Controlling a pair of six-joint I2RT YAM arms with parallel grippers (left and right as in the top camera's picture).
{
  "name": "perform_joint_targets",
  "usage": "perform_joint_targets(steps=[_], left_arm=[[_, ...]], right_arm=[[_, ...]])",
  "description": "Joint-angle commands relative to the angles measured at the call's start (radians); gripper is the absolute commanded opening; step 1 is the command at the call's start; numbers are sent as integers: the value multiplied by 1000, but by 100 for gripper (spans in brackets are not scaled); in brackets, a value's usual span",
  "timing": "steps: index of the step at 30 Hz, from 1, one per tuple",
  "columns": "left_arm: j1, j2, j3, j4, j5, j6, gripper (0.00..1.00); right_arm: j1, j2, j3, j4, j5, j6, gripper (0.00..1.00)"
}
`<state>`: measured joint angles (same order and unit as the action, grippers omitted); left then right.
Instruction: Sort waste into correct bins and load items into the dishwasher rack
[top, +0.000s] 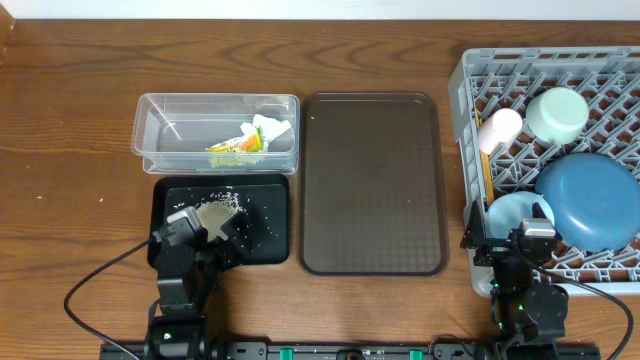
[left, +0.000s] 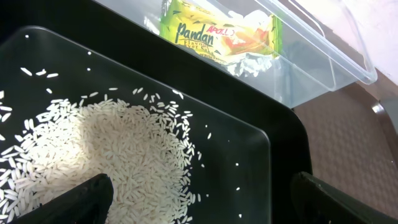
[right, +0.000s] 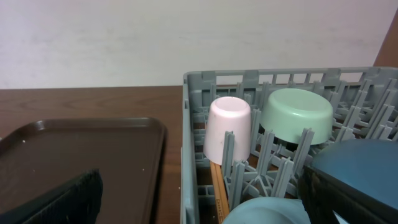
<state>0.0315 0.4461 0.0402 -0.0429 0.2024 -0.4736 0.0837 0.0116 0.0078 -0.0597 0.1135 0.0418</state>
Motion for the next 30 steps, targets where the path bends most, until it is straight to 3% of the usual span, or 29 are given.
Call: perform_joint_targets(steps=[1, 8, 17, 30], left_arm=[[-3, -36, -37, 3, -13, 6, 94], [-3, -103, -37, -8, -18, 44, 94], [-3, -261, -37, -9, -18, 273, 94], [-60, -444, -37, -16, -40, 493, 94]], right_arm=[[-6, -7, -3, -1, 14, 13, 99], [-6, -7, -3, -1, 14, 13, 99], [-6, -7, -3, -1, 14, 13, 99], [-6, -7, -3, -1, 13, 13, 99]])
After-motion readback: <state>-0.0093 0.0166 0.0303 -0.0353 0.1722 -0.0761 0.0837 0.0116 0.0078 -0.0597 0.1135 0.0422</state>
